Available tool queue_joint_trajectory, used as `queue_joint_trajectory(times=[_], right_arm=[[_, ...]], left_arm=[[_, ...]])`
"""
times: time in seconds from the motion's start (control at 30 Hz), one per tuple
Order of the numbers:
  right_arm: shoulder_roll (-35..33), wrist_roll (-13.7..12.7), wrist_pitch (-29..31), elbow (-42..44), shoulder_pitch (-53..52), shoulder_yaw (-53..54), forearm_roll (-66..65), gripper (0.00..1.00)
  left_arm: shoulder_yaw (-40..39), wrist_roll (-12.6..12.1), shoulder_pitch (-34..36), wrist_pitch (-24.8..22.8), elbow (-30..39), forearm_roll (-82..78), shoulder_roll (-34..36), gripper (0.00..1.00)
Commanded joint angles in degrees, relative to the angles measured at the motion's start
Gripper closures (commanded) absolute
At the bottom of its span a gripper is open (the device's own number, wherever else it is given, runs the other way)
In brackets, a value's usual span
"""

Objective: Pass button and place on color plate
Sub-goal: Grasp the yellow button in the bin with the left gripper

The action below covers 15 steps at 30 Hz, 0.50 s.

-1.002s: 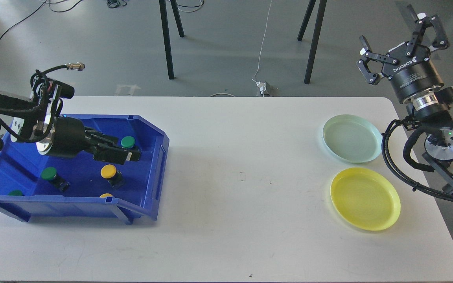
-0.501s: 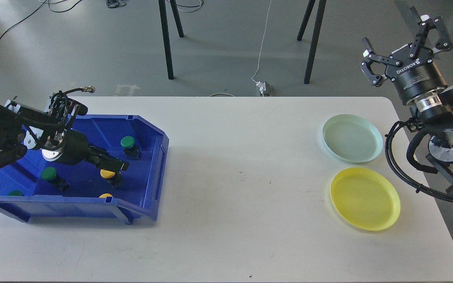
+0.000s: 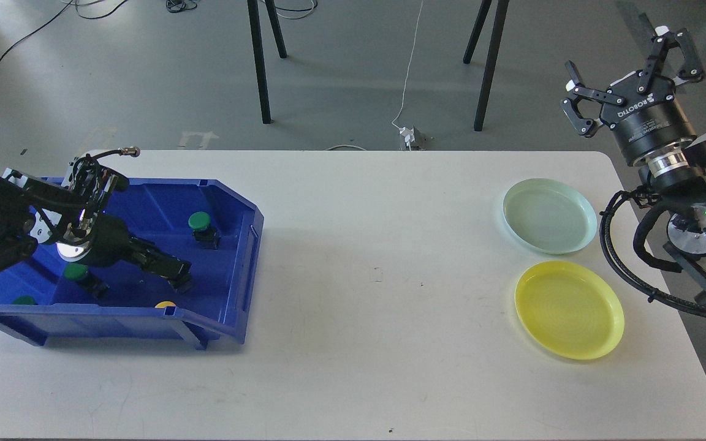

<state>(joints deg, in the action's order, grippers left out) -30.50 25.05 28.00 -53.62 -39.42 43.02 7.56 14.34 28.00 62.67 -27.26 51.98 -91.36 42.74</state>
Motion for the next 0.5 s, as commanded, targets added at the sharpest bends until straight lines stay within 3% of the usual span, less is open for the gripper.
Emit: queue_joint_trajectory(times=[0.0, 0.47], right_arm=[[0.0, 0.0, 0.0, 0.0, 0.05, 0.04, 0.0, 0.01], [0.0, 0.09, 0.0, -0.09, 0.92, 0.31, 0.0, 0.01]], left_arm=[[-0.01, 0.0, -0.36, 0.54, -0.99, 0.05, -1.69, 0.03], [0.07, 0.0, -2.64, 2.03, -3.46, 0.05, -2.49, 0.07]])
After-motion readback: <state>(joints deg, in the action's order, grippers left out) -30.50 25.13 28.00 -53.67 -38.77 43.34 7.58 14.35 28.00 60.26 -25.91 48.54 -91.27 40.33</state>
